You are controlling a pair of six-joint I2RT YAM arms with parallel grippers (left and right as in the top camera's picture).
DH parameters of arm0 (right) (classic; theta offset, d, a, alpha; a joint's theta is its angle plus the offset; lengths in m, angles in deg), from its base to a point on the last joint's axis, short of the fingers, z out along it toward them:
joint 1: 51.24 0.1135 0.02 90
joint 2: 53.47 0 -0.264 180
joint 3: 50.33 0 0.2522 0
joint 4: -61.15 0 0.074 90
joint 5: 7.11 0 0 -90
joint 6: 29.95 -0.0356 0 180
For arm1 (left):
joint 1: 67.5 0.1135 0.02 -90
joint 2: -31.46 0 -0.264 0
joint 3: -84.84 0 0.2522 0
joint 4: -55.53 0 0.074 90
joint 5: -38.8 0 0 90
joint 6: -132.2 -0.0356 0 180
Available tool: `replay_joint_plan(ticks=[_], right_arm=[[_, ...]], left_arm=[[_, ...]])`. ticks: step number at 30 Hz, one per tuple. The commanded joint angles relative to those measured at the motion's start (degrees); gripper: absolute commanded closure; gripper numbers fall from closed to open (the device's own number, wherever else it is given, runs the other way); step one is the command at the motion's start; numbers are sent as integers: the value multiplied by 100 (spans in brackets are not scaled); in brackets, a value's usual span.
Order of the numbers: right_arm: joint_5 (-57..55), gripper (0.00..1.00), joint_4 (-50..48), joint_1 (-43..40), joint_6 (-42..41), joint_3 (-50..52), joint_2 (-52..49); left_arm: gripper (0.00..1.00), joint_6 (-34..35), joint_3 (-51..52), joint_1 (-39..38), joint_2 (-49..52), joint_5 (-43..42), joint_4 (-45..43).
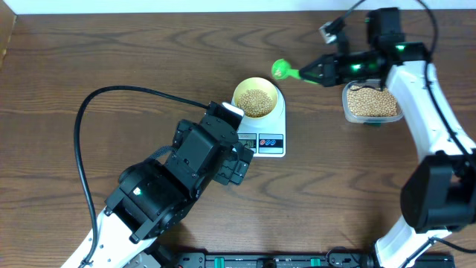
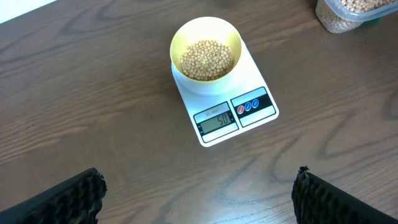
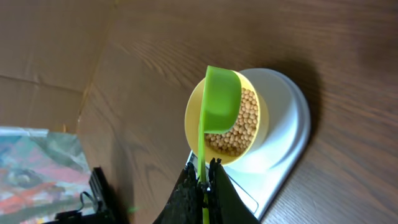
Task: Scoop item into bowl and weigh 50g on scale
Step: 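Lift the scoop out of the bowl and carry it to the tub, then lower the scoop into the soybean tub and release it with the right gripper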
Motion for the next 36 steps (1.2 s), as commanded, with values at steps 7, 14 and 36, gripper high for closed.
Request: replay_joint_plan(ticks=[7, 14, 36], right_arm=[[638, 99, 743, -1023, 649, 24, 199], [479, 99, 992, -1628, 761, 24, 199], [-3049, 99, 2006, -2142, 595, 24, 199]], left_arm=[[2, 13, -31, 17, 7, 55, 17], [2, 13, -31, 17, 7, 55, 17], [2, 13, -31, 17, 7, 55, 17]])
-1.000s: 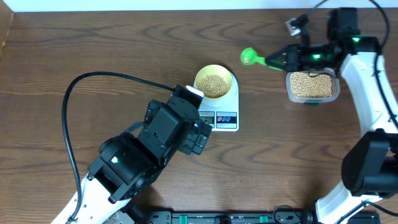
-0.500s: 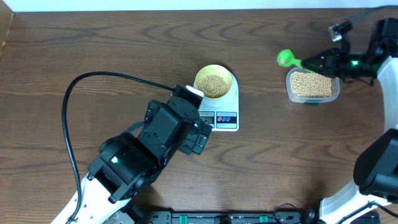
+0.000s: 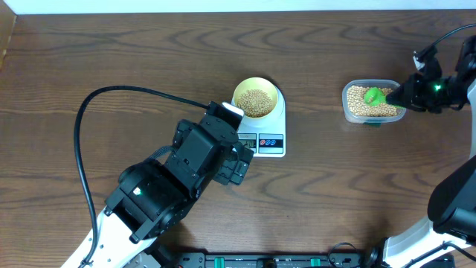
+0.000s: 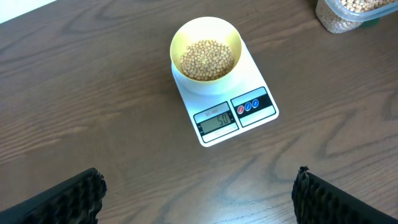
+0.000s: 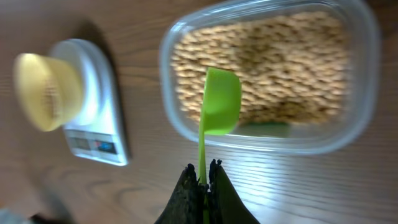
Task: Scoop item into bowl and weigh 50g on scale
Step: 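Lower the scoop into the soybean tub and release it with the right gripper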
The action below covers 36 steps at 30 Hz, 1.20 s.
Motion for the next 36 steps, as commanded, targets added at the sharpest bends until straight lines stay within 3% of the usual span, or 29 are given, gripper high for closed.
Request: replay_joint_plan(ticks=[1, 20, 36], right_arm=[[-1071, 99, -90, 251, -219, 20, 109], [-4769, 99, -542, 2188, -619, 20, 109], [-4179, 99, -680, 2131, -872, 44, -297]], left_arm=[[2, 11, -31, 17, 7, 55, 17], [2, 11, -31, 17, 7, 55, 17], [2, 11, -31, 17, 7, 55, 17]])
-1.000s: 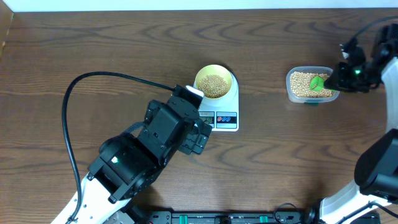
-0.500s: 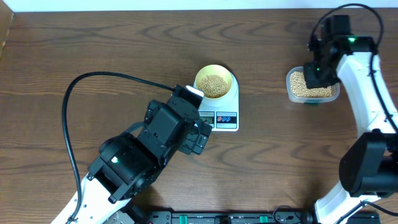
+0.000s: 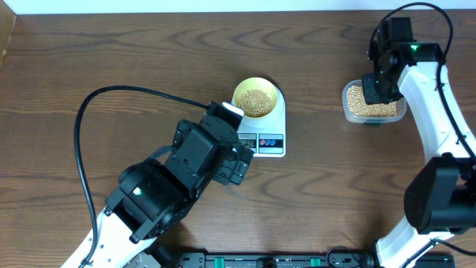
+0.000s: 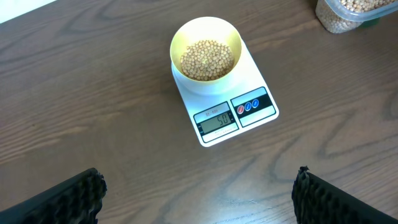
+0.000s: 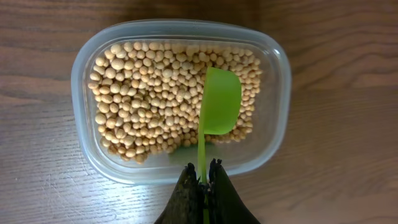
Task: Scoop item into bowl and weigh 50g on scale
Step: 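Lower the scoop into the soybean tub and release it with the right gripper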
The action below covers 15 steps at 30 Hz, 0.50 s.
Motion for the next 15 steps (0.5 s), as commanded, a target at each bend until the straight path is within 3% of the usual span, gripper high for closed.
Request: replay_joint_plan(ticks=[1, 15], right_arm=[[203, 99, -15, -15, -120, 42, -264], [610, 99, -350, -179, -282, 304, -507]], left_arm=[[2, 9, -31, 17, 7, 52, 17], [2, 9, -31, 17, 7, 52, 17]])
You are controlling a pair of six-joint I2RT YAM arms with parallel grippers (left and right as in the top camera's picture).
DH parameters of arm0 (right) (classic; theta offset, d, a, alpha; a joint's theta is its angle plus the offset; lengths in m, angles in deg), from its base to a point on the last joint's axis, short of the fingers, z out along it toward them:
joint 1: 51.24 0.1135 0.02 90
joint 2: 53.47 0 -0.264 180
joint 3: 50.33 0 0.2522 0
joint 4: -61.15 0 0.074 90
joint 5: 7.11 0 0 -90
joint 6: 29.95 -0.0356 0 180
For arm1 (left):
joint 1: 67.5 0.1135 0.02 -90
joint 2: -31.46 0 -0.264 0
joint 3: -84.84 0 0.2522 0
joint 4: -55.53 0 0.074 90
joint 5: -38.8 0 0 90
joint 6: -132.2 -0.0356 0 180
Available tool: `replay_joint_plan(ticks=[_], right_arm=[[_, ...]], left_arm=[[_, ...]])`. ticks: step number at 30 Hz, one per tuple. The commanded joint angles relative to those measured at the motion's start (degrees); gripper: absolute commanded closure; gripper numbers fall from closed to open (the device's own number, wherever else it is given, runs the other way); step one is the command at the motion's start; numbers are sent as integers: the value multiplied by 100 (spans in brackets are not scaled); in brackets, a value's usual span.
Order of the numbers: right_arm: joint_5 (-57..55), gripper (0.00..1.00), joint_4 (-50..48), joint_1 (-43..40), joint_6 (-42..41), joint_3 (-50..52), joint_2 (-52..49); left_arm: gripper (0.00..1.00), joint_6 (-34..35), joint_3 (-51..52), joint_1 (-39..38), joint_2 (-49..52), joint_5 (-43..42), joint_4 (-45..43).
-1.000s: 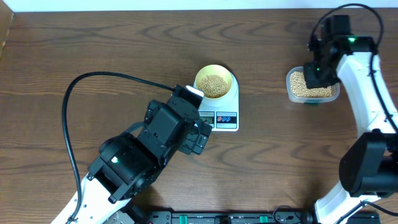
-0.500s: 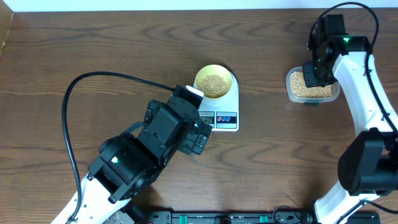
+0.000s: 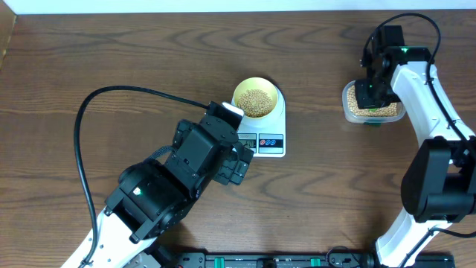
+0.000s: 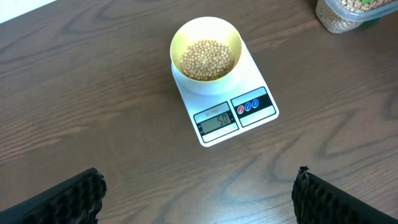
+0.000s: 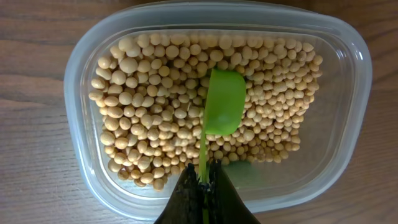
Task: Scoop item into bowl and weigh 50g on scale
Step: 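Lower the scoop into the soybean tub and release it with the right gripper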
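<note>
A yellow bowl (image 3: 257,100) of soybeans sits on the white scale (image 3: 264,138), whose display (image 4: 215,122) reads 50. At the right, a clear tub (image 5: 81,158) holds more soybeans. My right gripper (image 5: 203,180) is shut on the handle of the green scoop (image 5: 224,102), whose head hangs just over the beans inside the tub. The left gripper (image 4: 199,198) hovers open above bare table in front of the scale, with nothing between its fingers (image 4: 68,198).
The dark wooden table (image 3: 89,67) spreads around the scale. The left arm's black cable (image 3: 85,112) loops over its left part. A black rail (image 3: 268,260) runs along the front edge.
My right gripper has come lower over the tub, so the tub fills more of its view and the scoop head sits closer to the beans. The left arm, bowl and scale are unchanged.
My right gripper first held the scoop beside the bowl on the scale, which read 50. It then held the scoop at the bean tub on the right, later straight over it, and now lower into it. The left arm stayed still throughout.
</note>
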Motion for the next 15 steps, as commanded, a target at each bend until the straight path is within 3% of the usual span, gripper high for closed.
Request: replay_joint_plan(ticks=[1, 10, 14, 15], right_arm=[[153, 99, -28, -111, -175, 66, -72], [221, 96, -17, -162, -212, 114, -72], [295, 38, 31, -153, -210, 111, -66], [358, 16, 44, -149, -205, 111, -61]], left_arm=[[2, 11, -31, 17, 7, 55, 17], [2, 13, -31, 17, 7, 55, 17], [2, 11, -31, 17, 7, 55, 17], [2, 13, -31, 17, 7, 55, 17]])
